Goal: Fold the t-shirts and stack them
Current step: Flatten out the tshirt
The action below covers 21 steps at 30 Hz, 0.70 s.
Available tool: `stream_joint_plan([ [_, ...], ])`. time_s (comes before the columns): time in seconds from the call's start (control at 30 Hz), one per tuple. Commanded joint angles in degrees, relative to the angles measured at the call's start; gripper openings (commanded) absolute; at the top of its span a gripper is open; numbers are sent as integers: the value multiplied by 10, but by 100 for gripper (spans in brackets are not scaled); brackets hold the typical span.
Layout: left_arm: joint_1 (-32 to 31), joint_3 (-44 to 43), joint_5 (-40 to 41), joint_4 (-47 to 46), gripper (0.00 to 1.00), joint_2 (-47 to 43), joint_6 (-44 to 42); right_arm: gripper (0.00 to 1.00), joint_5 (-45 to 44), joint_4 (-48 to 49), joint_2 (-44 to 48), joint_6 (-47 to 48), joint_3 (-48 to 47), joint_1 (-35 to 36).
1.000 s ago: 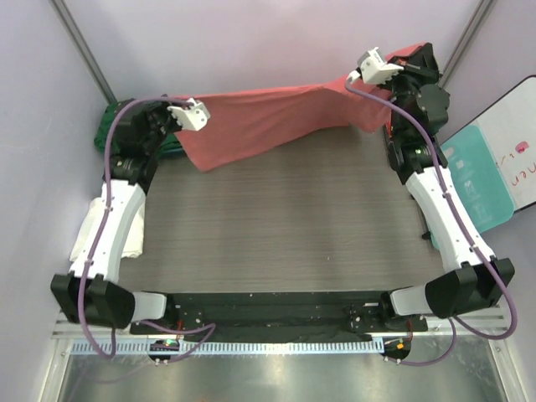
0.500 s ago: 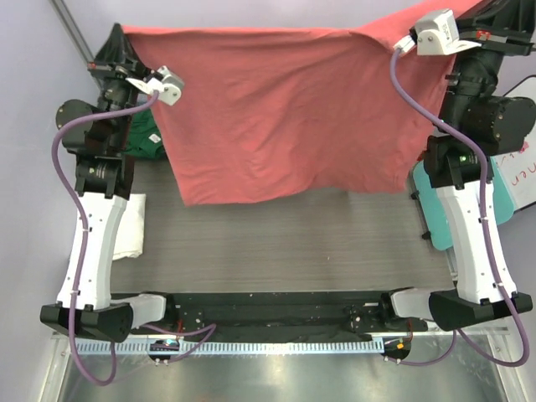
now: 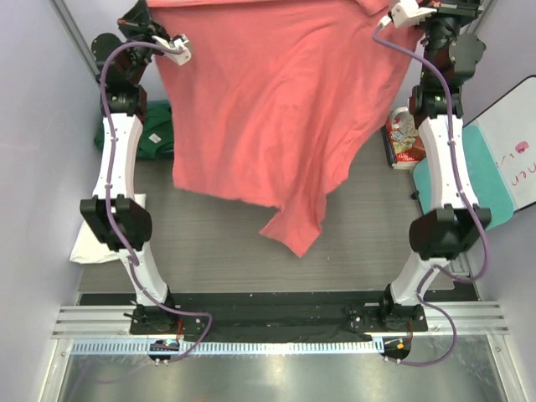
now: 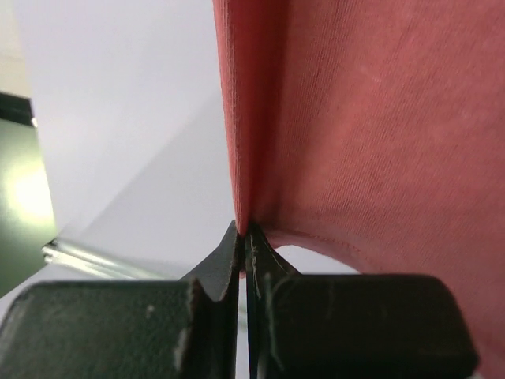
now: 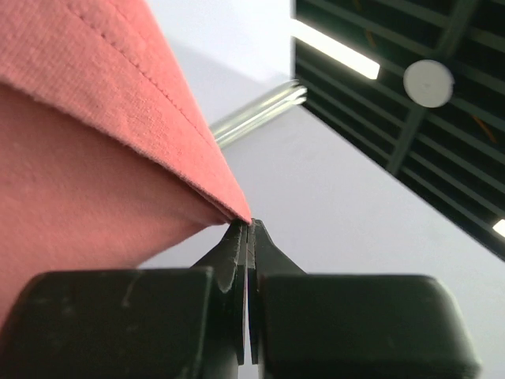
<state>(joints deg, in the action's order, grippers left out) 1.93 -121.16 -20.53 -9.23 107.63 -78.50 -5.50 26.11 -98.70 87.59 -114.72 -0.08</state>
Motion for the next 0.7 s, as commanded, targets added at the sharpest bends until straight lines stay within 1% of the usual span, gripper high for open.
stream_joint_plan([
  [0.0,12,-128,-6,4,0,46,-39,1,-15,26,-61,-17,-133,-54],
  [0.03,12,-150,-6,7,0,70,-37,1,-14,17,-82,-19,-197,-58],
  [0.07,11,-191,-3,6,0,80,-37,1,-9,11,-112,-23,-232,-65],
  [0.1,10,-208,0,5,0,89,-38,1,-4,4,-129,-25,-268,-67],
  [0.13,9,-221,1,-16,0,97,-38,1,2,-4,-142,-23,-324,-69],
  [0.2,8,-229,1,-42,0,100,-39,1,20,-1,-154,-16,-353,-69],
  [0.23,6,-226,1,-74,0,95,-36,1,22,3,-150,-14,-356,-69],
  [0.27,4,-216,4,-85,0,80,-30,1,25,8,-139,-15,-346,-68],
  [0.3,4,-205,6,-94,0,69,-25,1,28,12,-108,-16,-330,-65],
  [0.33,4,-189,6,-105,0,57,-19,1,28,19,-86,-21,-280,-65],
  [0.37,2,-138,3,-124,0,38,-15,1,28,26,-64,-28,-246,-65],
  [0.4,1,-103,-7,-129,0,1,-16,1,28,32,-13,-32,-208,-65],
  [0.43,1,-61,-14,-136,0,-27,-13,1,29,33,12,-35,-119,-65],
  [0.47,0,29,-27,-146,0,-50,-11,1,33,35,39,-43,-68,-65],
  [0.5,-2,77,-36,-145,0,-97,-13,1,39,35,70,-45,-17,-65],
  [0.53,-3,127,-56,-145,0,-118,-21,1,47,33,122,-47,87,-65],
  [0.57,-4,225,-65,-144,0,-138,-28,1,72,31,152,-45,141,-65],
  [0.6,-6,274,-73,-142,0,-176,-33,1,82,35,177,-46,194,-65],
  [0.63,-9,321,-83,-140,0,-193,-36,1,94,26,224,-46,284,-59],
  [0.67,-11,406,-89,-135,0,-212,-34,1,101,9,248,-45,324,-56],
])
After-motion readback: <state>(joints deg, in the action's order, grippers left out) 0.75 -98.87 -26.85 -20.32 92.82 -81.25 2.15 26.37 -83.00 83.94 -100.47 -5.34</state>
